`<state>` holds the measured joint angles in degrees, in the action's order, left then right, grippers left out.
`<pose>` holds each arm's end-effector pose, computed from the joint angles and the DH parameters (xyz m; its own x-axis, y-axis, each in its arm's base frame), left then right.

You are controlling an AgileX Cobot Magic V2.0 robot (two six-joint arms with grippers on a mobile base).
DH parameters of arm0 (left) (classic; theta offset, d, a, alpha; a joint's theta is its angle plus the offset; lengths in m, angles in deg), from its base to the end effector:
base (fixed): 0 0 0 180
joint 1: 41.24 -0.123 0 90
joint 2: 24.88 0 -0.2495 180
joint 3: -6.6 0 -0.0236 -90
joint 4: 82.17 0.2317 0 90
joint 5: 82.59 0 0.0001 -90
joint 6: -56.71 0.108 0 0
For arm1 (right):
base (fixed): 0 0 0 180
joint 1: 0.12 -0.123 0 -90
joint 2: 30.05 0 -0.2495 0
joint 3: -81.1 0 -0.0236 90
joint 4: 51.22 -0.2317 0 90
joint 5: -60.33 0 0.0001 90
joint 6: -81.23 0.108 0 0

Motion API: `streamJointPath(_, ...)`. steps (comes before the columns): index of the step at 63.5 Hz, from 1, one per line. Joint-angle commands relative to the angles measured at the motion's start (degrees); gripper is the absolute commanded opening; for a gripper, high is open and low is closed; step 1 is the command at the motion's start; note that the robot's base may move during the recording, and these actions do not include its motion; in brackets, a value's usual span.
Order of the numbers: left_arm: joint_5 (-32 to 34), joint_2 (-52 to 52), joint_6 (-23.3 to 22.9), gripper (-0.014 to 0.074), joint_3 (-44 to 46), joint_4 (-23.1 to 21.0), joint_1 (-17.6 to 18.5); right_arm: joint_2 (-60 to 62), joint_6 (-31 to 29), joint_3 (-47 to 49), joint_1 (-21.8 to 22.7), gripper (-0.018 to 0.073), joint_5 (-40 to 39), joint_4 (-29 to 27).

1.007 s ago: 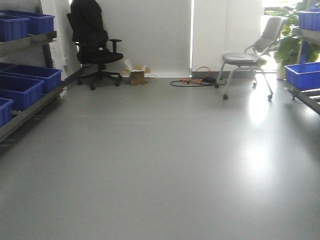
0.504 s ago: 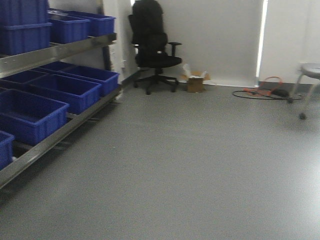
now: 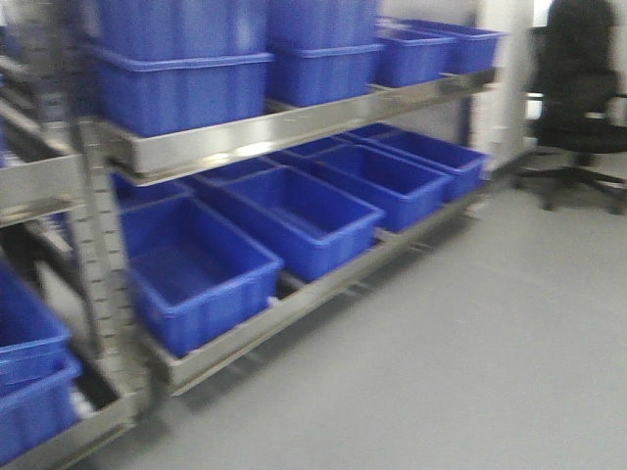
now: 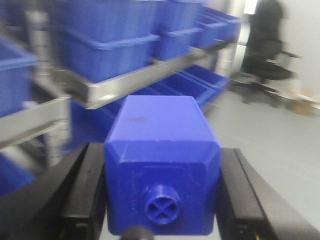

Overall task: Pick and sort blue part to right shelf
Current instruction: 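Drive the base up to the shelf of blue bins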

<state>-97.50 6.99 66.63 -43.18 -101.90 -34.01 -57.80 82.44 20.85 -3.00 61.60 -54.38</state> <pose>0.1188 -0.0246 0.3009 -0.1313 -0.1438 -0.9809 0.1926 0.9669 -0.1675 0.1178 0.0061 0.2721 0.0088 0.0767 -0.9970 -0.0523 0.9957 0.0762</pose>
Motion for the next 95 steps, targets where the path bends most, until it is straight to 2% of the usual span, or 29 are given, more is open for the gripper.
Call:
streamJointPath(1, 5.15, 0.35, 0.26, 0.0386, 1.8, -0.45, -0.02, -0.43, -0.36, 1.75, 0.48, 0.0425, -5.44, 0.38)
streamJointPath(95, 5.15, 0.35, 0.26, 0.0386, 1.8, -0.45, -0.02, -0.43, -0.36, 1.75, 0.48, 0.0425, -5.44, 0.38)
